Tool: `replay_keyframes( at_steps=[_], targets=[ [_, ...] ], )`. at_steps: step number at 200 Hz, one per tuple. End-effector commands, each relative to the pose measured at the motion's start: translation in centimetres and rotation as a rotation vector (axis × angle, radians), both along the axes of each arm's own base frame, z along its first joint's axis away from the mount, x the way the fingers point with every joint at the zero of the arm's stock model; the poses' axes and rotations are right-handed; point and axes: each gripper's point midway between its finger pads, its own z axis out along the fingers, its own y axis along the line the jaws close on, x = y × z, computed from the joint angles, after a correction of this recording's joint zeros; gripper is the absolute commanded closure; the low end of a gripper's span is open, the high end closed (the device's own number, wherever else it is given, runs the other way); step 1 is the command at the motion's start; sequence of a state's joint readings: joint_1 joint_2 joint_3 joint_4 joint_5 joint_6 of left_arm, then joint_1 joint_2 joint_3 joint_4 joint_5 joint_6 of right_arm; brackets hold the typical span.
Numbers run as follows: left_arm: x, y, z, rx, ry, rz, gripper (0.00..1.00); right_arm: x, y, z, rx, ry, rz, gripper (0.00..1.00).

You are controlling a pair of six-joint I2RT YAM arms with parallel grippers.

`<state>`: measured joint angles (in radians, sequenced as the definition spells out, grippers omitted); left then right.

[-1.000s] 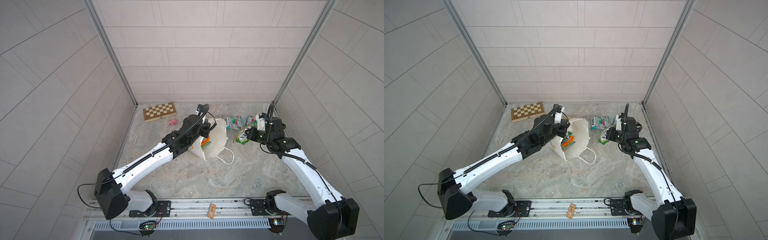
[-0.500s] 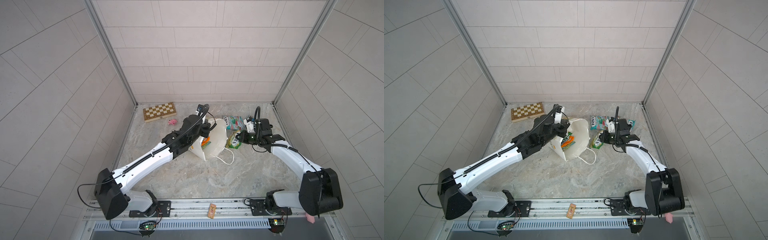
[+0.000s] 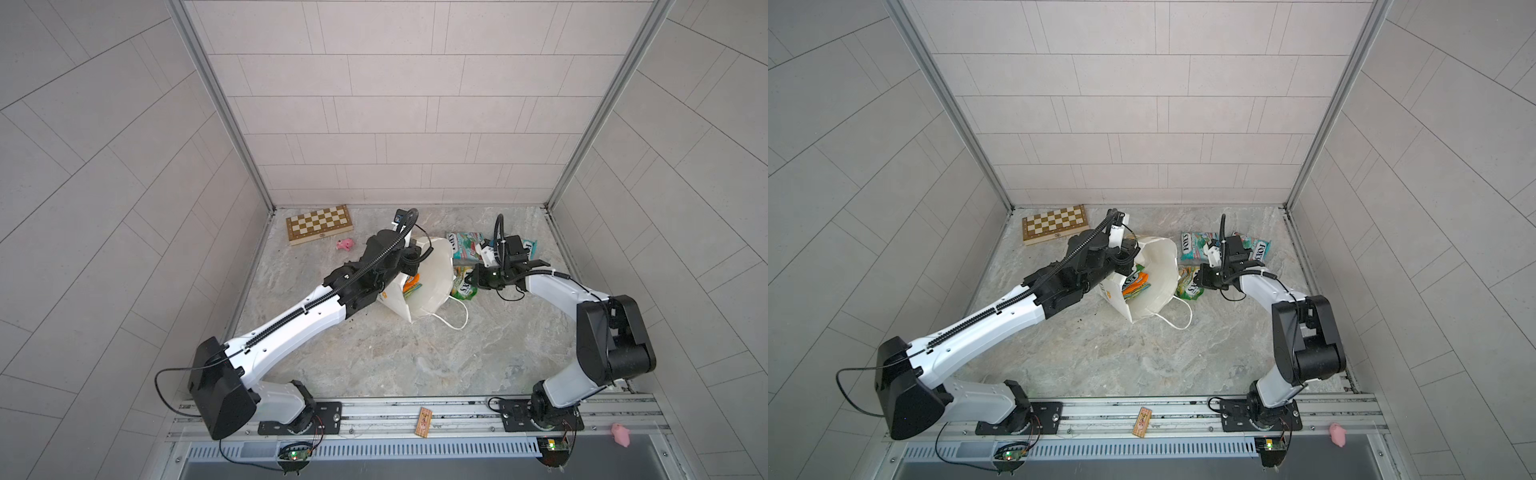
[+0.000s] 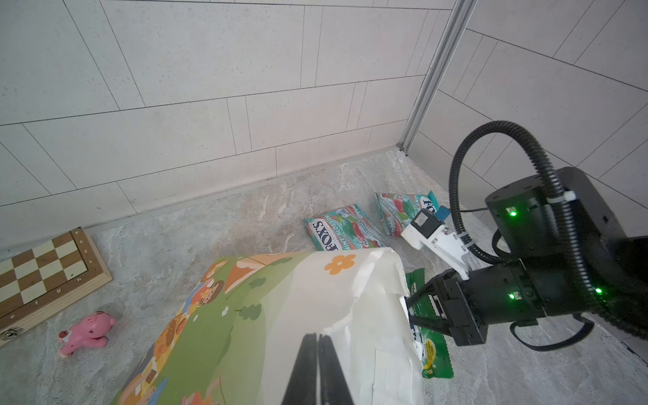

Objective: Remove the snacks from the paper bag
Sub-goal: 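Lower the green packet onto the table beside the teal packets and release, then move the open right gripper back over and into the bag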

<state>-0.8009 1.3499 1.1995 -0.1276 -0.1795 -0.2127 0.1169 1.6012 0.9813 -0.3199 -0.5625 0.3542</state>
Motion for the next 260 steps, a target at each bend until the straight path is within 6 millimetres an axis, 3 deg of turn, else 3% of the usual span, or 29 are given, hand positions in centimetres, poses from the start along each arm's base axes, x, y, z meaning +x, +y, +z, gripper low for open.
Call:
replay_keyframes(
  at_steps=[1, 34, 91, 117, 161, 181, 222, 260],
  targets=[
    [-0.4, 0.2, 1.0, -0.014, -0.017, -0.004, 1.00, 0.1, -2.1, -1.4, -0.141, 0.046, 0.023, 1.00],
    [-0.4, 0.2, 0.9, -0.016, -0.015, -0.005, 1.00, 0.7, -3.4, -2.7, -0.220, 0.086, 0.021, 0.95],
    [-0.5, 0.1, 0.9, -0.016, -0.015, -0.006, 1.00, 1.9, -5.7, -3.0, -0.342, 0.092, -0.059, 0.65],
    [-0.5, 0.1, 0.9, -0.015, -0.015, -0.007, 1.00, 2.2, -6.9, -2.1, -0.383, 0.071, -0.124, 0.48],
    [-0.5, 0.0, 0.8, -0.017, -0.012, -0.013, 1.00, 1.8, -7.6, 1.1, -0.374, -0.019, -0.210, 0.45],
    [-0.6, 0.0, 0.9, -0.020, -0.011, -0.015, 1.00, 1.2, -6.1, 3.4, -0.278, -0.073, -0.176, 0.46],
    [-0.6, -0.1, 1.0, -0.024, -0.012, -0.019, 1.00, -1.4, -0.3, 9.2, 0.043, -0.178, -0.023, 0.50],
    [-0.7, 0.0, 1.2, -0.029, -0.013, -0.023, 1.00, -4.1, 4.4, 12.7, 0.189, -0.217, 0.131, 0.53]
  ],
)
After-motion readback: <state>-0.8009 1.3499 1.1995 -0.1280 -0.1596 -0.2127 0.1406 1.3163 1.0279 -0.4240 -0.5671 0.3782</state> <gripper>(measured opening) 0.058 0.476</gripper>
